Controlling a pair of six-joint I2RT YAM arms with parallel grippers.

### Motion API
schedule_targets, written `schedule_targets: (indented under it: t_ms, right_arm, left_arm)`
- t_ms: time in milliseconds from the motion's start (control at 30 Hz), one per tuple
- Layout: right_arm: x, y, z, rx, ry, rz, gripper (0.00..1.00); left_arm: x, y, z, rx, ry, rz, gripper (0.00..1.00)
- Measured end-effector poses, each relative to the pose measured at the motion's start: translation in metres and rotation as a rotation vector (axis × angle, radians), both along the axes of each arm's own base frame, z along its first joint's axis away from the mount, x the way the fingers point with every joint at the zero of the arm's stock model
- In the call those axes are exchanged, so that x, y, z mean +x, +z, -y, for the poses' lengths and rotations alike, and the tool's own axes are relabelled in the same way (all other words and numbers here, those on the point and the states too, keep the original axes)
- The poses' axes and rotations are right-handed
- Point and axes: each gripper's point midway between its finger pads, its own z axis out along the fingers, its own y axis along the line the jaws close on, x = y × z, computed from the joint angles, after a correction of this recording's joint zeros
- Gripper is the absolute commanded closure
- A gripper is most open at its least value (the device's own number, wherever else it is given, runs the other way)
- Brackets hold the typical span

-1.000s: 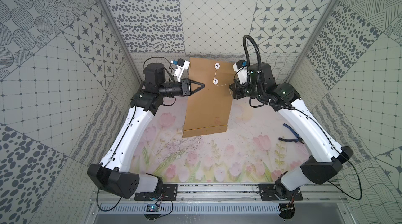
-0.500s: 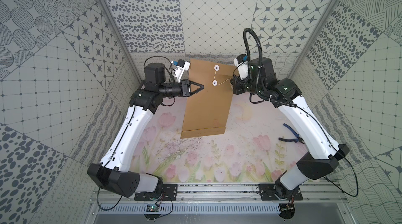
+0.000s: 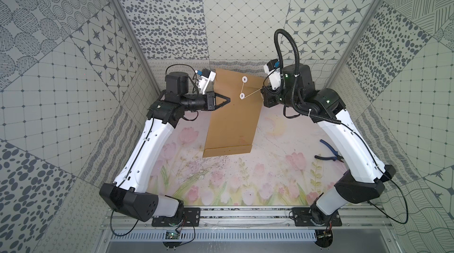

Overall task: Close the mouth of the file bag
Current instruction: Close the file bag.

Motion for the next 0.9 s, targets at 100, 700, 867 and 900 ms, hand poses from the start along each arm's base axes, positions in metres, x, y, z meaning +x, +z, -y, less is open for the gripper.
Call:
schedule_targets:
  t_ms: [100, 700, 867, 900]
  right_arm:
    - [0.002, 0.002, 0.0, -0.009, -0.001, 0.007, 1.0]
    - [0.009, -0.047, -0.002, -0.097, -0.007, -0.092, 1.0]
    - [0.014, -0.041, 0.008, -0.104, -0.048, -0.072, 1.0]
    - [0.015, -0.038, 0.009, -0.103, -0.055, -0.064, 1.0]
  left_arm:
    - [-0.002, 0.001, 0.0, 0.0, -0.002, 0.009, 1.0]
    - [-0.002, 0.004, 0.0, -0.002, 0.001, 0.02, 1.0]
    - [-0.004, 0.004, 0.002, -0.011, -0.008, 0.011, 1.0]
    - [-0.005, 0.003, 0.003, -0.012, -0.01, 0.007, 1.0]
